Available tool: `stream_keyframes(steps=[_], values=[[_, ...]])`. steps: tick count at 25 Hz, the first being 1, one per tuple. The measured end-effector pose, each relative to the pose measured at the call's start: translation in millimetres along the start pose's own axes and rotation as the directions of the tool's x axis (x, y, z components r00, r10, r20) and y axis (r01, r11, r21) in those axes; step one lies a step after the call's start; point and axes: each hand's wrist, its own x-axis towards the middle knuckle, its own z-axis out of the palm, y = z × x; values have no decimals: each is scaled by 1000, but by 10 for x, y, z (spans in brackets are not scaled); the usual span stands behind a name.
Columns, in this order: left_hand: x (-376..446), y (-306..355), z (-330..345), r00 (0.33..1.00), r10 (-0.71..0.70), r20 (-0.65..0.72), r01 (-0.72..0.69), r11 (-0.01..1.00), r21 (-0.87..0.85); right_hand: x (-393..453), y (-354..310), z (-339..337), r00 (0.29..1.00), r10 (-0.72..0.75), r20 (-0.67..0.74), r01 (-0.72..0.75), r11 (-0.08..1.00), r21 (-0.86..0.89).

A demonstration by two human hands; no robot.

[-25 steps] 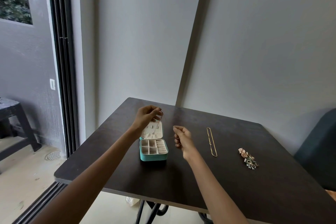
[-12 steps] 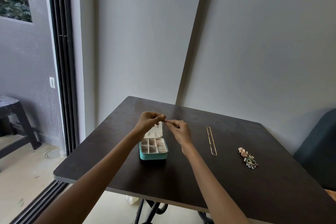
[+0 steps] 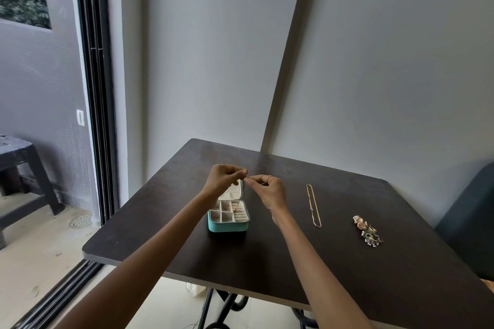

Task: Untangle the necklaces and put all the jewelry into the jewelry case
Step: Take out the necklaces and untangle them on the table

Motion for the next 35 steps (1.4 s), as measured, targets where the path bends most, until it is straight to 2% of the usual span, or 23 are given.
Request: stream_keyframes(steps=[4, 11, 17, 21, 24, 28, 32, 35], values=[[9, -6, 38, 999, -14, -34, 15, 999, 29, 5, 20, 18, 1000, -15, -26, 14, 999, -38], [-28, 32, 64, 998, -36, -47, 35, 999, -23, -2, -14, -21, 1000, 14, 13, -16, 992, 123], [-42, -1, 58, 996, -72, -58, 68, 995, -70, -9, -96, -68, 991, 129, 28, -131, 954, 270], [-53, -67, 76, 996, -33, -80, 33, 999, -2, 9, -46, -66, 972, 226, 71, -236, 910, 342], [-58, -118, 69, 998, 15, -64, -11, 998, 68, 9, -25, -62, 964, 246, 103, -266, 911, 314], [-60, -166, 76, 996, 18, -91, 1, 979, 203, 5, -38, -67, 963, 235, 129, -262, 923, 281], [-112, -135, 84, 987, -19, -158, 55, 973, 222, 20, -35, -64, 979, 165, 117, -187, 958, 217], [-128, -102, 99, 987, -24, -160, 67, 961, 269, 17, -55, -55, 990, 113, 81, -126, 976, 175]])
